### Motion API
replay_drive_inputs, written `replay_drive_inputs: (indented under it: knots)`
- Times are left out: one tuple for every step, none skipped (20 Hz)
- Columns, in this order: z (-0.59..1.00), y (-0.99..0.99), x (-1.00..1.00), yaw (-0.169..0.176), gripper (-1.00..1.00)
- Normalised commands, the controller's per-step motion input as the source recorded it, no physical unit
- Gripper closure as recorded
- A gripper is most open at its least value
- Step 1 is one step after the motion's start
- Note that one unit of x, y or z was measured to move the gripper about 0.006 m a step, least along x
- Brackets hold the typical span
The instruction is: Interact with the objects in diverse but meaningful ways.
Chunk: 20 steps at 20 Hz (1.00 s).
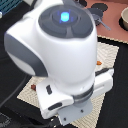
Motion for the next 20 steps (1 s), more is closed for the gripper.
replay_drive_inputs:
  knots:
    - [-0.22, -0.09, 0.51, -0.047, -1.00]
    - [-0.14, 0.00, 0.53, -0.040, -1.00]
    - [0.00, 0.01, 0.54, -0.034, -1.00]
    - [0.17, 0.06, 0.52, -0.032, -1.00]
    - [0.40, 0.09, 0.47, -0.040, -1.00]
    - [0.73, 0.07, 0.41, -0.032, -1.00]
    - [0.91, 0.10, 0.31, -0.024, -1.00]
    - [0.98, 0.11, 0.26, -0.004, -1.00]
    - [1.00, 0.16, 0.15, -0.003, -1.00]
    - [1.00, 0.16, 0.05, 0.000, -1.00]
    - [1.00, 0.19, 0.00, 0.000, -1.00]
    - [1.00, 0.26, -0.01, 0.000, -1.00]
    - [1.00, 0.27, -0.06, 0.000, -1.00]
    - [1.00, 0.28, -0.14, 0.000, -1.00]
    - [1.00, 0.26, -0.21, 0.000, -1.00]
    - [1.00, 0.28, -0.26, 0.000, -1.00]
    - [0.86, 0.31, -0.32, 0.012, -1.00]
    - [0.62, 0.38, -0.47, 0.047, -1.00]
    - [0.46, 0.47, -0.48, 0.066, -1.00]
    - [0.22, 0.51, -0.64, 0.095, -1.00]
